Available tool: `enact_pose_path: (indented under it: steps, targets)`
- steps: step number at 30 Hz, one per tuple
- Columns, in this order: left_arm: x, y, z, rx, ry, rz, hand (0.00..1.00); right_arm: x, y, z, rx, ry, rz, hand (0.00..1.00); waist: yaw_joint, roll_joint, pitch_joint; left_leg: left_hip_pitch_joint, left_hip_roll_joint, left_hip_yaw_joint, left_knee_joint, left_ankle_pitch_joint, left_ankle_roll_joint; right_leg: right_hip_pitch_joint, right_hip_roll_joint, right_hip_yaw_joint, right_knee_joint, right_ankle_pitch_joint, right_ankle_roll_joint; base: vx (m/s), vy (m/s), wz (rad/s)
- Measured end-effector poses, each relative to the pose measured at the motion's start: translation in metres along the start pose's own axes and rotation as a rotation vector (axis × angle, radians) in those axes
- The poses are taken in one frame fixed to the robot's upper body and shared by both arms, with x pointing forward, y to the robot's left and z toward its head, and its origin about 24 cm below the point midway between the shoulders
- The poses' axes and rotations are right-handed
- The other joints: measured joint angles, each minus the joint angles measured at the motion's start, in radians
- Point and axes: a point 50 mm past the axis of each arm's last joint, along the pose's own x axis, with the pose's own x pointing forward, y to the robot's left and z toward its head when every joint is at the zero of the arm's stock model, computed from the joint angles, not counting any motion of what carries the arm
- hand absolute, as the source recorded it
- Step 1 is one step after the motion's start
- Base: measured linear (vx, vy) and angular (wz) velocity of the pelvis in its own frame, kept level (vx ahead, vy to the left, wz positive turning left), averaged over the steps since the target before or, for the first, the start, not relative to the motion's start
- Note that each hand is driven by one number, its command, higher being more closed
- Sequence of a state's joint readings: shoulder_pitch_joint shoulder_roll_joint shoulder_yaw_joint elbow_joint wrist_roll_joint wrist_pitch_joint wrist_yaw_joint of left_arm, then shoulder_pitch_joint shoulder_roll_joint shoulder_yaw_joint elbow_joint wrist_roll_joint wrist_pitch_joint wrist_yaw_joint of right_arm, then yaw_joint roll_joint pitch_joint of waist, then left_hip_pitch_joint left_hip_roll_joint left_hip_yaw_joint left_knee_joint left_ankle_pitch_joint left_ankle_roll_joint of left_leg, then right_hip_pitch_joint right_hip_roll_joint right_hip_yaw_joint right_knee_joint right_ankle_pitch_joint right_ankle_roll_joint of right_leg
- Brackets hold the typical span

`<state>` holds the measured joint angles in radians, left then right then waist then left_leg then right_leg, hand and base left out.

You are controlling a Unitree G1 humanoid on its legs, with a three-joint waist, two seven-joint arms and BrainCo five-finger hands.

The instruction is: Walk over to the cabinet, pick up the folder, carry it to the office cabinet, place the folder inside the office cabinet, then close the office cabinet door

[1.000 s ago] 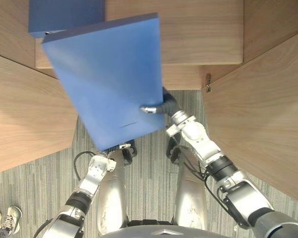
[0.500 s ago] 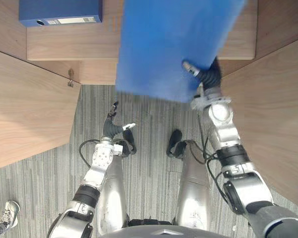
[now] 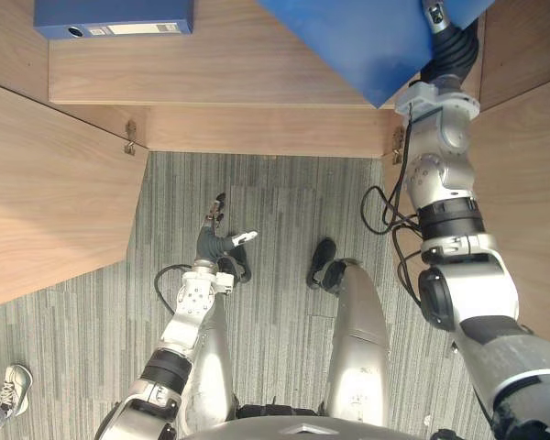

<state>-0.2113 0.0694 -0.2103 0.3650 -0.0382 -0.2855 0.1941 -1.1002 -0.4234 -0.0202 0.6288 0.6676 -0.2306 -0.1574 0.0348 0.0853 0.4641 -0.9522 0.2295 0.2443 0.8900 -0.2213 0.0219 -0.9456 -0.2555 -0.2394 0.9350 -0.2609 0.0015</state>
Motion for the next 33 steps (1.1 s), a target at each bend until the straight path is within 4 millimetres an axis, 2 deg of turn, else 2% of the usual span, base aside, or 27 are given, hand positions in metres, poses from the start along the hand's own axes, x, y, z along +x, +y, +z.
enact_pose_path:
  steps: [8, 12, 18, 27, 33]
  targets:
    - [-0.003, -0.014, -0.001, -0.018, 0.009, -0.042, 0.0, 0.03, 0.017, 0.019, -0.012, 0.031, -0.032, 1.0, -0.007, 0.0, -0.001, -0.006, 0.018, 0.049, -0.009, 0.007, 0.011, -0.003, -0.027, -0.019, -0.001, 0.0, 0.0, -0.03, -0.047, 0.09]
    - [-0.004, -0.017, -0.002, -0.022, 0.011, -0.042, 0.0, 0.039, 0.025, 0.021, -0.032, 0.065, -0.044, 1.0, -0.005, 0.001, -0.002, -0.006, 0.025, 0.085, -0.023, 0.015, 0.025, -0.013, -0.039, -0.019, -0.003, 0.002, 0.002, -0.03, -0.046, 0.08]
    - [-0.004, -0.021, -0.002, -0.031, 0.014, -0.051, 0.0, 0.04, 0.028, 0.011, -0.125, 0.132, -0.056, 1.0, -0.007, 0.002, -0.003, -0.006, 0.026, 0.098, -0.038, 0.019, 0.029, -0.018, -0.041, -0.019, -0.015, 0.007, 0.003, -0.03, -0.051, 0.01]
    - [-0.006, -0.029, -0.002, -0.034, 0.027, -0.054, 0.0, 0.04, 0.025, 0.003, -0.173, 0.177, -0.114, 1.0, -0.002, 0.005, -0.005, -0.007, 0.023, 0.108, -0.068, 0.038, 0.026, -0.029, -0.039, -0.022, -0.029, 0.011, -0.002, -0.03, -0.055, 0.01]
    - [-0.006, -0.032, -0.002, -0.043, 0.035, -0.045, 0.0, 0.039, 0.021, -0.002, -0.124, 0.216, -0.142, 1.0, -0.003, 0.009, -0.007, -0.011, 0.023, 0.106, -0.074, 0.042, 0.024, -0.03, -0.037, -0.026, -0.033, 0.012, -0.003, -0.04, -0.059, 0.01]
